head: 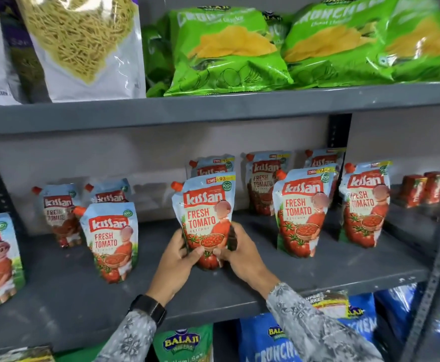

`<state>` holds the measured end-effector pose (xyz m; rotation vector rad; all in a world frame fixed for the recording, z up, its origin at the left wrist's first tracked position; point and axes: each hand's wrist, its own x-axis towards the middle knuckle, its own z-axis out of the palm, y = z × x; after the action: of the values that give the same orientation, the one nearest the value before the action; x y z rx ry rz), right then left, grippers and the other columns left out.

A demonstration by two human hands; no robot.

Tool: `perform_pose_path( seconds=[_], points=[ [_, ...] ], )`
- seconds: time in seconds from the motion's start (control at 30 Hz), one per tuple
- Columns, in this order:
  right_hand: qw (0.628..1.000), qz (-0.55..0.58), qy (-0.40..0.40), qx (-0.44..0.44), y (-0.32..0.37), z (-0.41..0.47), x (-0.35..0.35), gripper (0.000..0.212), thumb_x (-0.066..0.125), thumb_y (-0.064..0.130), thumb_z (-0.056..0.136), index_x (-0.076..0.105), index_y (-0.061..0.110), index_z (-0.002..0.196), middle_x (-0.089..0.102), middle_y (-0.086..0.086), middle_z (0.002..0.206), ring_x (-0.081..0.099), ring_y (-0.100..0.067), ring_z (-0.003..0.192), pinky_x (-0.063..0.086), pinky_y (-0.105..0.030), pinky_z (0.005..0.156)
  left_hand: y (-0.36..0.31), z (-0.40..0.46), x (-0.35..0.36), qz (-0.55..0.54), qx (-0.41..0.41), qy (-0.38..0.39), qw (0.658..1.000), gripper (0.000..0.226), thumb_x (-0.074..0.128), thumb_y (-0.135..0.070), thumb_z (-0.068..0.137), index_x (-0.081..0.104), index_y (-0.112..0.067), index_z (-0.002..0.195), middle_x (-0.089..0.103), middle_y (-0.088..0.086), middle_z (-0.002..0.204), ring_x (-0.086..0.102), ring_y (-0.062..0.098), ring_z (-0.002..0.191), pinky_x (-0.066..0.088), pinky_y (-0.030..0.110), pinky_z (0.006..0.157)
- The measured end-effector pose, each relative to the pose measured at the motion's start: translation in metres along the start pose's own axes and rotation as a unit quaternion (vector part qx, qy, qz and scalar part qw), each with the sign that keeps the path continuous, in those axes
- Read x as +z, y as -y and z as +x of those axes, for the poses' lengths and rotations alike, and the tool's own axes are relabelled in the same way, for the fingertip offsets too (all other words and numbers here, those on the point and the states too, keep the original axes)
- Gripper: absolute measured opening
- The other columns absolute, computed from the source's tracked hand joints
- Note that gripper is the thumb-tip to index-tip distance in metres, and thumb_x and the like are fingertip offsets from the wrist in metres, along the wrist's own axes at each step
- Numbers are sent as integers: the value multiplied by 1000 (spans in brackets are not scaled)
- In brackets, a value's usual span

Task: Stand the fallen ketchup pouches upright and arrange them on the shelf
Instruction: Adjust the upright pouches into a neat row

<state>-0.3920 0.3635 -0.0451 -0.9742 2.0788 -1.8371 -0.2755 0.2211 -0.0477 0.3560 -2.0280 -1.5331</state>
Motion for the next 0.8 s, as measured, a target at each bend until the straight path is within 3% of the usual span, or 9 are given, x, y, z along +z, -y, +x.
perform_pose_path(
  seconds=[0.1,0.2,0.3,0.4,0.5,0.8],
  points=[
    [1000,-15,-17,-3,-4,-2,-22,68,81,2,83,53,21,142,71,4,128,65,-9,121,52,-33,108,-5,2,23,-11,1,9,1000,50,70,-11,96,54,-46,127,73,-32,118,68,-6,116,56,14,89],
    [999,-18,-32,-14,-10,-4,-41,67,81,3,84,52,25,140,70,10,125,63,8,114,51,-20,102,-10,3,46,-16,1,15,1000,49,69,-13,97,55,-50,127,73,-23,125,67,0,121,53,23,98],
    [999,-12,-37,-25,-17,-4,-46,65,82,7,84,52,29,137,69,16,123,63,11,112,52,-24,102,-10,1,56,13,9,-1,1000,47,68,-23,98,53,-55,130,71,-20,130,67,0,121,52,28,102],
    [999,-8,-40,-34,-21,-2,-46,69,83,11,83,53,25,143,70,13,127,64,1,119,52,-27,104,-8,1,56,31,7,-22,999,50,71,-32,96,51,-45,140,69,-12,132,68,4,118,54,30,101],
    [999,-10,-41,-32,-24,-1,-47,69,85,13,81,54,26,142,71,14,125,64,1,117,52,-26,103,-8,0,57,49,7,-33,998,56,70,-31,96,51,-31,148,68,-2,134,67,10,120,54,33,103],
    [999,-17,-36,-16,-23,-2,-51,74,85,17,80,51,31,144,69,16,126,63,5,115,49,-24,102,-15,-3,61,58,-16,-74,995,52,74,-32,93,57,-29,142,71,-9,116,69,-1,104,56,13,82]
  ],
)
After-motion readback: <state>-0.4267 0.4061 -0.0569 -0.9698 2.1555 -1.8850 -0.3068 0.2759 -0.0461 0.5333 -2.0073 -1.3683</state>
